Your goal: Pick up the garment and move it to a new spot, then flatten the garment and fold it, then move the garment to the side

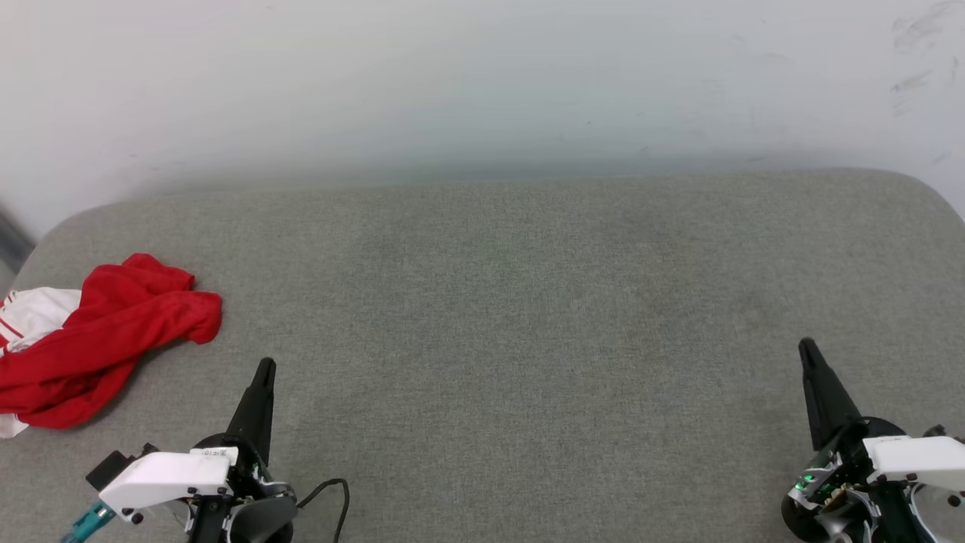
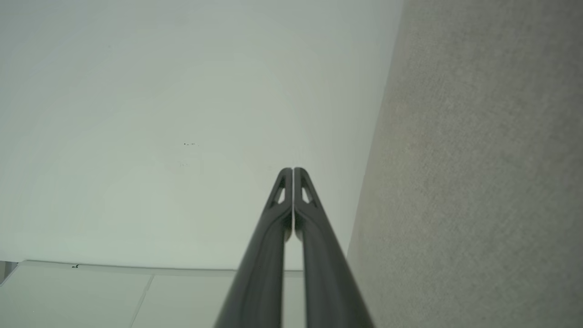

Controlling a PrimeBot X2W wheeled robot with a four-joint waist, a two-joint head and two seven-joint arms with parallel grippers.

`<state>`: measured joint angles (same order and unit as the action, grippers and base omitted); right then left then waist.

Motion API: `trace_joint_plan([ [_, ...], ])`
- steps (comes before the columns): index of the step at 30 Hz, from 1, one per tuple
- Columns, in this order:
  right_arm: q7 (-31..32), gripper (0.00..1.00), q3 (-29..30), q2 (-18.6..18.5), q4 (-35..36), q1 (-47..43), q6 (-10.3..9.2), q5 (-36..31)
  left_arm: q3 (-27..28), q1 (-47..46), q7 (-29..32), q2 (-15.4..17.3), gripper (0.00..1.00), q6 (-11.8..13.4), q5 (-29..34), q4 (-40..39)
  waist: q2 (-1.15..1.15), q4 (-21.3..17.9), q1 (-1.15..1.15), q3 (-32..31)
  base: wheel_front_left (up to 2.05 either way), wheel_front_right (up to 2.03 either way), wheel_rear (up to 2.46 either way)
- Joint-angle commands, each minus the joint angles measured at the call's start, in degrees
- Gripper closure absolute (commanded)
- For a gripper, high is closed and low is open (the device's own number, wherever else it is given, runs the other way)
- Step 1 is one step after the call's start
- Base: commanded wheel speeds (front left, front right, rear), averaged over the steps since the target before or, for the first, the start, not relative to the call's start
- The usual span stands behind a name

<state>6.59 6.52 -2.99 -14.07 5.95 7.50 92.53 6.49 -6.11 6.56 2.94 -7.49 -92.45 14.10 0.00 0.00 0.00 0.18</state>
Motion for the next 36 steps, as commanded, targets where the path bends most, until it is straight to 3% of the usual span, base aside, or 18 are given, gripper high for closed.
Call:
trace_joint_plan([
  [1,-0.05,0.0,-0.03,0.01,-0.22,-0.15,0.0,-0.01,-0.07,0.1,-0.05,-0.02,0.0,0.01,0.01,0.24,0.0,0.0,0.0,0.0,0.0,0.0,0.0],
  [15,-3.12,0.0,-0.13,0.05,-0.86,-1.97,-0.01,-4.52,0.17,2.54,-3.12,-0.15,0.0,0.35,4.35,-0.92,0.0,-0.04,0.0,0.01,0.0,0.0,0.0],
  [36,-8.26,0.0,-1.1,0.06,8.3,-3.73,-0.01,-29.49,-1.28,4.83,-8.26,-0.11,0.0,8.53,28.59,-9.73,0.0,0.08,0.0,0.24,0.0,0.0,0.0],
])
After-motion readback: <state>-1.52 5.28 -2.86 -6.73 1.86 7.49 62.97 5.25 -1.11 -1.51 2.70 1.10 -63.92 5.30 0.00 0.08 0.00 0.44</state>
